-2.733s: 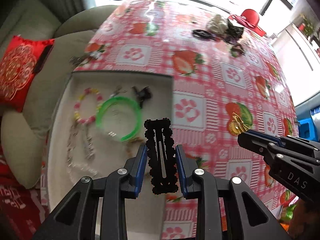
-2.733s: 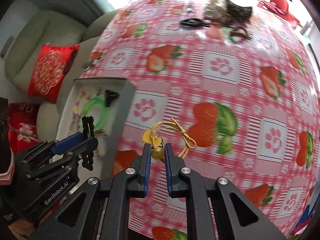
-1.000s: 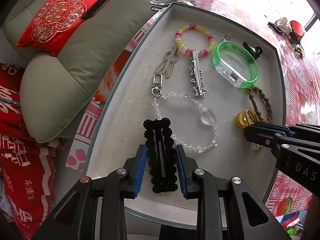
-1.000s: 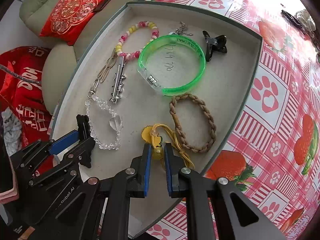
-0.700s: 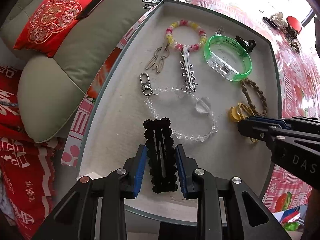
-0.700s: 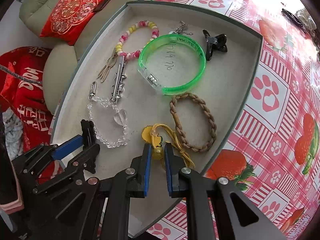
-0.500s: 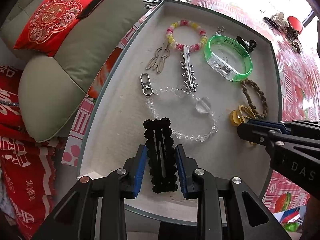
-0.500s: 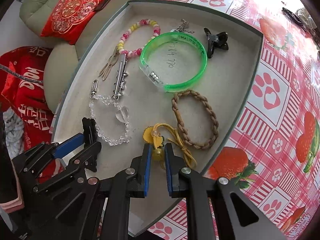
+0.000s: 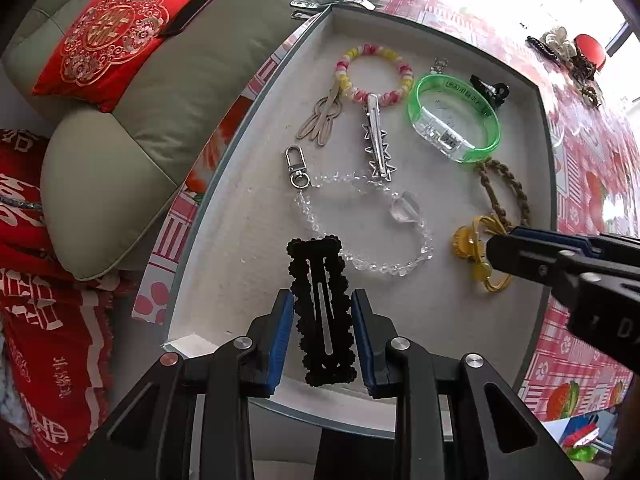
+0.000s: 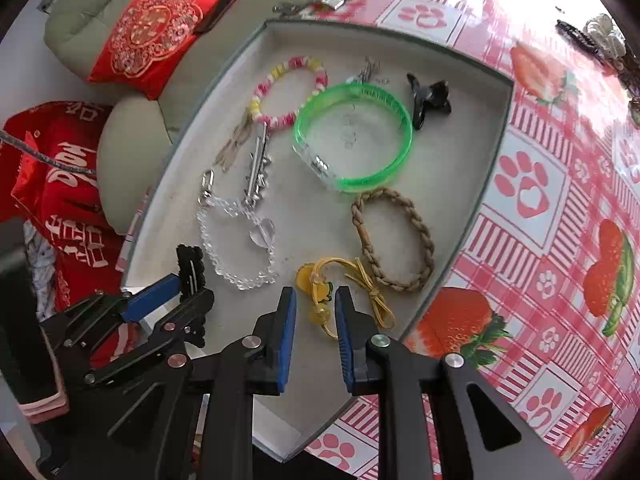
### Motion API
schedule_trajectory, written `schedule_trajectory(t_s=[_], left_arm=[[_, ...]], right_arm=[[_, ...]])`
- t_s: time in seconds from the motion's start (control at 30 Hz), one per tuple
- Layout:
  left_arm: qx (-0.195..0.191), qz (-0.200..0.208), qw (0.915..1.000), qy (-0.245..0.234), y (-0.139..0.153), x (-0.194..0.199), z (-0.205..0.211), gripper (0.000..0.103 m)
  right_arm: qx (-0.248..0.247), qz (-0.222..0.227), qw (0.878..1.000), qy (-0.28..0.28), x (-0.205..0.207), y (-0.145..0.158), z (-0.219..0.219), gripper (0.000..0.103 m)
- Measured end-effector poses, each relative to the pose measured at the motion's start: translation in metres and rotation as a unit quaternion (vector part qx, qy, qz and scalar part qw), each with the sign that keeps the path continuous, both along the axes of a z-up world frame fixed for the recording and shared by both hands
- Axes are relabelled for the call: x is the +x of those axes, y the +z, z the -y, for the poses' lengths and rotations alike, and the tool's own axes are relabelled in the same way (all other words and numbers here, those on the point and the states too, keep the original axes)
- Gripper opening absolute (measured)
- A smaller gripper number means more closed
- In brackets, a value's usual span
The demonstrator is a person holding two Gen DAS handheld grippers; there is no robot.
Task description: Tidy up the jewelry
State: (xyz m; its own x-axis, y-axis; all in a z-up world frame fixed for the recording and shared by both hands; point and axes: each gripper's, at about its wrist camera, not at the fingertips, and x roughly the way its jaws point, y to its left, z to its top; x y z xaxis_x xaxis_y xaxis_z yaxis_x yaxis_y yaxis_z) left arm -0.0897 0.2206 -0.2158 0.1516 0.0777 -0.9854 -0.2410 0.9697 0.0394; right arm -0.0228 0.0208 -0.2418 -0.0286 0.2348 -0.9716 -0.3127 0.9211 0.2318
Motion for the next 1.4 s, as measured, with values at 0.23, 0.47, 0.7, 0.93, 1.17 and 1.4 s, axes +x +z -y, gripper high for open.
schedule_trajectory(t_s=[0.23, 0.47, 0.7, 0.93, 1.17, 1.4], left_arm=[[0.013, 0.027, 0.9996, -0.002, 0.021, 0.0, 0.002, 0.102], [0.01, 0.028, 0.9995, -0.011, 0.035, -0.002, 0.005, 0.102], [0.02, 0.018, 0.9995, -0.018, 0.044, -0.006, 0.012, 0.102], [0.026, 0.013, 0.9993, -0.024, 0.053, -0.01, 0.015, 0.102], [0.031, 0.022, 0.9986, -0.037, 0.067, -0.013, 0.014, 0.102], [0.035, 0.028, 0.998, -0.045, 0.078, -0.02, 0.009, 0.102]], right_arm=[[0.002, 0.022, 1.0, -0.017, 0.0, 0.026, 0.013, 0.026], [-0.012, 0.025, 0.999, -0.038, -0.004, 0.042, 0.022, 0.026], [-0.021, 0.024, 0.999, -0.038, -0.012, 0.052, 0.023, 0.035], [-0.04, 0.018, 0.998, -0.035, -0.022, 0.06, 0.022, 0.039], [-0.049, 0.014, 0.998, -0.039, -0.031, 0.071, 0.022, 0.047], [-0.053, 0.019, 0.997, -0.043, -0.037, 0.083, 0.019, 0.048]])
